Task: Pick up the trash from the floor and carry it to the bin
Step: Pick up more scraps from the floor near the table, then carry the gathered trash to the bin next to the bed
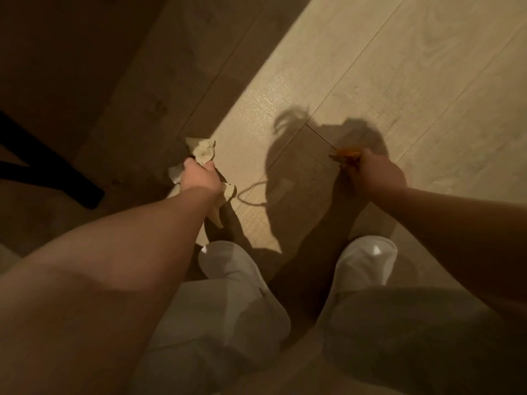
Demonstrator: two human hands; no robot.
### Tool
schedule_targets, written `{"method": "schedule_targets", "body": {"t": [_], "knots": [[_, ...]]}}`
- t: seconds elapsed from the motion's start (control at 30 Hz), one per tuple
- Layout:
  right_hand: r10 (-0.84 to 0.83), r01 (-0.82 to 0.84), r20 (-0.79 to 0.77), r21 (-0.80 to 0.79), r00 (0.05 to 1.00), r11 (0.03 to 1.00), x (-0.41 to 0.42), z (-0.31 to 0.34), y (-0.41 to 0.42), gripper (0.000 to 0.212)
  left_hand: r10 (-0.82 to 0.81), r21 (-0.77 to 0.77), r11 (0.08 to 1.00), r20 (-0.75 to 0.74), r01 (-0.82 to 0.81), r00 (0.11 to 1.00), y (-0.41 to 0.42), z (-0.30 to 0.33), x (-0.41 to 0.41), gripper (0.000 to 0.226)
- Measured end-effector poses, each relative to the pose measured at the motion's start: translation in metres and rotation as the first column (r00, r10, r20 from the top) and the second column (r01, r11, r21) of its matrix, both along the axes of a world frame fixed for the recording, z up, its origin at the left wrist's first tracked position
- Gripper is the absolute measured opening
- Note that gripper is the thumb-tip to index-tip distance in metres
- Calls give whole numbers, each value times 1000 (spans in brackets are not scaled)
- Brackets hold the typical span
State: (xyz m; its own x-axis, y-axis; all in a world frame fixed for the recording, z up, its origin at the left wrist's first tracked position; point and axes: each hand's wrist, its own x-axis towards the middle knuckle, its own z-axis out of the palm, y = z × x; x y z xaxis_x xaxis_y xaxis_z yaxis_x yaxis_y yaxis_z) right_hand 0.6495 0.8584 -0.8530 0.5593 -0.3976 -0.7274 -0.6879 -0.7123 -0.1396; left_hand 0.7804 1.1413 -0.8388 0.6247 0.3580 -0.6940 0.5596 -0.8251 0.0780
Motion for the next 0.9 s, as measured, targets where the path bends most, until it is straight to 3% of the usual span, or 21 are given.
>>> {"method": "schedule_targets", "body": {"t": [0.1,0.2,0.33,0.43,0.53,0.67,0.9], "knots": [[-74,84,-108,90,991,992,6,23,7,24,-21,-133,991,-96,8,995,-10,25,-12,55],[-223,232,-88,110,971,967,2,80,15,26,-35,-199,980,-130,9,991,-25,83,-25,56],[-314,306,63,107,947,946,-17,188,17,21,-145,-303,949,-159,92,977,-47,209,-38,51],[-381,375,16,136,924,917,-54,246,2,34,-196,-331,934,-166,133,966,-61,310,-45,39],[-426,430,-61,156,903,889,-59,383,-1,42,-262,-324,926,-177,195,949,-74,413,-50,21],[-503,503,-36,128,864,855,-71,530,-13,29,-312,-332,909,-144,251,939,-99,536,-51,23],[-700,650,61,322,711,689,-78,617,-70,20,-388,-320,881,-70,348,919,-173,612,-29,22]]}}
